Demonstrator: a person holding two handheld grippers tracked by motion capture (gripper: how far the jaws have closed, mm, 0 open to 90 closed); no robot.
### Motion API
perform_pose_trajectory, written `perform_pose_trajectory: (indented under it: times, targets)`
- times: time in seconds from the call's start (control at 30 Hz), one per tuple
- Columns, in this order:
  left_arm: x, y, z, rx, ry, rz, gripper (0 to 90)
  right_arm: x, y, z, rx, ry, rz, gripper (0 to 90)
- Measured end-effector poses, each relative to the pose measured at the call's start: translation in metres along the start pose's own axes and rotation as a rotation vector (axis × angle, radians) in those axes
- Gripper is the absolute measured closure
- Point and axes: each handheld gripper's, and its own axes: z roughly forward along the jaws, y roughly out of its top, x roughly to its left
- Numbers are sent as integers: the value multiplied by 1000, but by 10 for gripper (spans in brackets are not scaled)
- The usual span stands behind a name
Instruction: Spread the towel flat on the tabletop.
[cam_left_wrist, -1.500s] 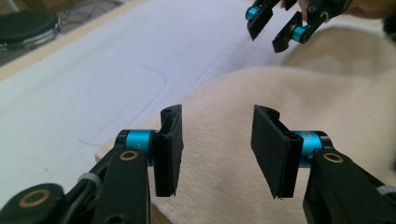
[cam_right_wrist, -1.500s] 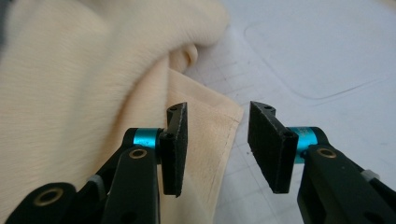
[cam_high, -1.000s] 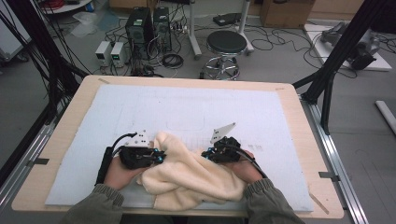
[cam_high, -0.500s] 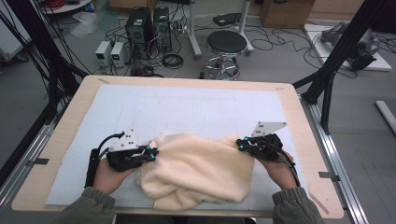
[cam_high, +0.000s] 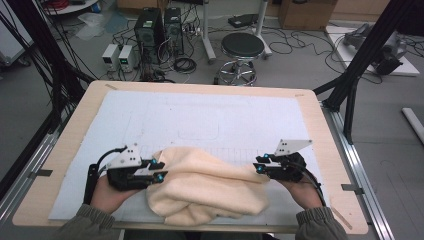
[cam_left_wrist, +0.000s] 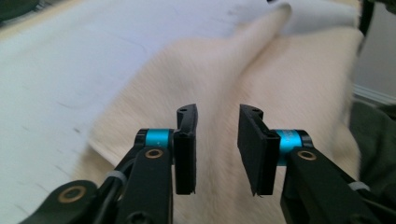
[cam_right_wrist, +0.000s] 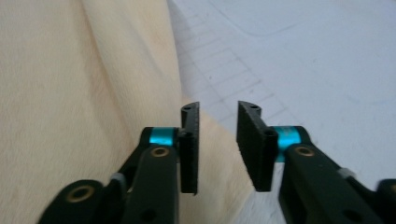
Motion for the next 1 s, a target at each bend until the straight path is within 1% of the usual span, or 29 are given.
perform_pose_trajectory:
  times: [0.03, 0.07, 0.1, 0.13, 0.17, 0.2, 0.27, 0.3, 0.33, 0.37, 0.4, 0.43, 0.47, 0.5, 0.53, 0.57, 0.6, 0.63, 0.67, 0.7, 0.8, 0.87, 0.9, 0.93, 0.97, 1.0]
  targets:
    - [6, 4, 3, -8, 13, -7, 618, -2, 3, 4, 0, 4, -10, 640]
    - [13, 7, 8, -13, 18, -35, 598, -4, 5, 8, 9, 13, -9, 608]
    - [20, 8, 13, -8, 7, -59, 577, -7, 5, 15, 13, 29, -5, 583]
    - [25, 8, 19, 9, 7, -70, 554, -9, 5, 21, 26, 55, 8, 562]
    - [29, 7, 26, 25, 17, -78, 542, -11, 5, 28, 51, 73, 9, 551]
    - [34, 6, 32, 49, 26, -75, 535, -11, 3, 35, 81, 75, 4, 542]
    - [40, 1, 44, 109, 44, -83, 498, -13, -1, 47, 129, 94, 9, 540]
    - [42, -1, 49, 131, 46, -98, 480, -12, -3, 52, 150, 104, 8, 542]
    - [45, -3, 54, 160, 39, -102, 470, -11, -6, 57, 174, 114, 8, 555]
    - [47, -5, 59, 183, 33, -109, 468, -9, -8, 61, 184, 116, 3, 578]
    - [49, -7, 64, 208, 18, -117, 475, -8, -9, 61, 164, 107, -11, 651]
    - [49, -9, 67, 226, -10, -119, 532, -7, -10, 60, 162, 110, -9, 713]
    - [48, -9, 70, 238, -24, -103, 658, -8, -10, 60, 164, 120, -12, 803]
    - [46, -9, 72, 248, -14, -83, 735, -9, -10, 60, 167, 131, -10, 858]
    - [45, -8, 72, 247, -13, -79, 801, -10, -9, 59, 172, 131, -13, 867]
    - [45, -7, 71, 234, -4, -81, 831, -11, -7, 59, 176, 132, -12, 873]
    - [44, -6, 69, 225, 4, -81, 844, -11, -5, 59, 181, 118, -17, 876]
    - [45, -5, 65, 220, 20, -76, 850, -12, -3, 57, 181, 88, -29, 877]
    - [46, -4, 61, 206, 34, -79, 854, -13, 0, 54, 168, 64, -29, 880]
    - [47, -2, 56, 184, 53, -86, 856, -15, 3, 49, 148, 45, -24, 881]
    - [50, 6, 40, 108, 104, -98, 860, -22, 16, 30, 91, -35, -19, 882]
    - [50, 14, 30, 50, 133, -89, 861, -25, 26, 16, 41, -84, -21, 882]
    - [49, 18, 26, 29, 147, -81, 861, -26, 31, 9, 16, -110, -24, 882]
    - [47, 21, 23, 2, 160, -74, 861, -27, 35, 3, -9, -125, -23, 882]
    - [45, 23, 21, -10, 167, -66, 860, -26, 39, -1, -28, -138, -25, 881]
    - [42, 23, 21, -4, 168, -57, 859, -25, 41, -4, -34, -149, -27, 881]
